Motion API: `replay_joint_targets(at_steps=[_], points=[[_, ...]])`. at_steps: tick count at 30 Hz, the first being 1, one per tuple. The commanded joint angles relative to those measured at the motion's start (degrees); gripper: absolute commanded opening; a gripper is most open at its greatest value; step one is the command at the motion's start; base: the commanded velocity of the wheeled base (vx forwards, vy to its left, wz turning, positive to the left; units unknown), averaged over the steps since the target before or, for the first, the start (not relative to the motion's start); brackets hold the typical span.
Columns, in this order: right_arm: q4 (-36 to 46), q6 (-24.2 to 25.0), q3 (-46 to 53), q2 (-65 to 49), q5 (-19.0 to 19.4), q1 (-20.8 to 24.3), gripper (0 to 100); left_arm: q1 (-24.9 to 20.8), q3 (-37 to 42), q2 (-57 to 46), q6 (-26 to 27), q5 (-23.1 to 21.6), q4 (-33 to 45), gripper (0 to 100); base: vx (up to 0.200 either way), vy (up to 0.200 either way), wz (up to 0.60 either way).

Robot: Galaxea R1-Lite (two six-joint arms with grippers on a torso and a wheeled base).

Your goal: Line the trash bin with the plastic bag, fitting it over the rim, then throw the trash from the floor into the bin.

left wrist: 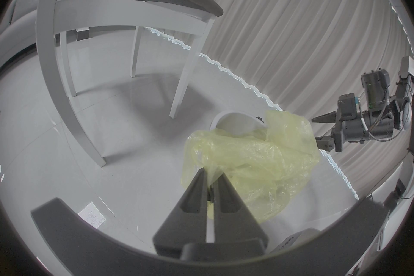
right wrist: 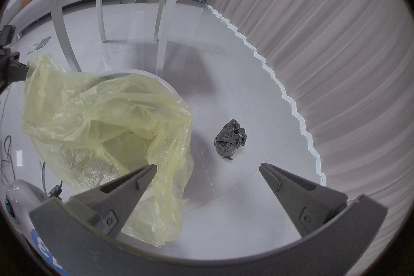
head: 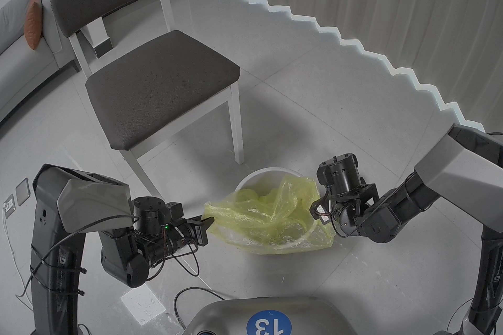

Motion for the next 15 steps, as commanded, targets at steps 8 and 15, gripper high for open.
replay_joint_targets(at_steps=[8, 15], points=[[0.2, -0.3, 1.3, -3.1, 0.0, -0.7, 100, 2.5, 4.8, -2.7, 2.9, 0.0, -1.1, 100, 0.0, 0.0, 0.0], [0.0, -0.4, 2.4, -3.4, 0.0, -1.0, 100, 7.6, 9.8, -5.1, 5.9, -0.8, -4.3, 100, 0.0, 0.0, 0.0]])
